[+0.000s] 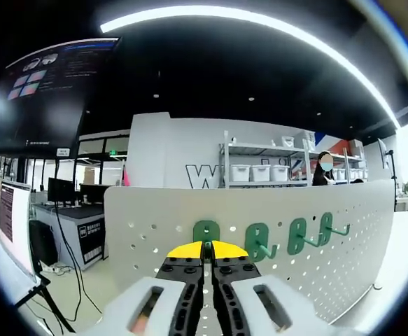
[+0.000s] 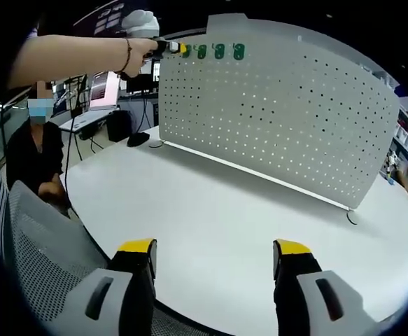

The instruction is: Insert the hook assembly into the mounting plate slot until the hook locks in place.

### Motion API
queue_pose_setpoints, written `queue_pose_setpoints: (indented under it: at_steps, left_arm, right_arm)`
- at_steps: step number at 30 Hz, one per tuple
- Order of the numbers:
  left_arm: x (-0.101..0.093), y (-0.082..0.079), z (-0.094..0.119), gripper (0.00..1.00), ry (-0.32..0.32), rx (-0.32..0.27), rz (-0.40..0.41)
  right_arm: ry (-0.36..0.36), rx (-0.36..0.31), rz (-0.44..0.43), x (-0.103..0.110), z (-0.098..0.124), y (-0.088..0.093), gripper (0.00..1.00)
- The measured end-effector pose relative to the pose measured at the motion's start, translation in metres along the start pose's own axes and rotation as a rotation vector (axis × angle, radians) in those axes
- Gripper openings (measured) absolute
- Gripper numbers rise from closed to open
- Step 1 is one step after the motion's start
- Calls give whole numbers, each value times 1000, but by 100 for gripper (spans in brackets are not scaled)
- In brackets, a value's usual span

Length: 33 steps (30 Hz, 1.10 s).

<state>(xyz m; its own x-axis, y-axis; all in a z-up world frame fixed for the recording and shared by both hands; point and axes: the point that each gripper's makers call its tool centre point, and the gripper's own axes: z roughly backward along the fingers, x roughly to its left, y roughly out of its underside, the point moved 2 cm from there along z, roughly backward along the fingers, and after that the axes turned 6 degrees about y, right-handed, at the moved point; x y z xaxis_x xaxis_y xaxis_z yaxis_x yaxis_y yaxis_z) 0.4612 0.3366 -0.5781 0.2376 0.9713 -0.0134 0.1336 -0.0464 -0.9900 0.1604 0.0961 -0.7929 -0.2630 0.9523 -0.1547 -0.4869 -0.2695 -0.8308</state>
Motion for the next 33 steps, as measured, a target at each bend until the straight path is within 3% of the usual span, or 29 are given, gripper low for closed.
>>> queue_pose_setpoints:
  at_steps: [14, 21, 30, 33]
  left_arm:
    - [2, 5, -2, 1, -14, 3, 68]
    - [2, 5, -2, 1, -13, 13, 51]
    - [4, 2, 2, 4, 33, 75, 59]
    - [3, -6, 5, 3, 55, 57, 43]
  right_arm:
    - [0, 5, 8, 1, 0, 1, 65]
    - [-1, 7, 13, 1, 0, 1, 65]
    - [0, 0, 15, 1, 0, 0, 65]
    - [3, -6, 12, 0, 1, -1, 65]
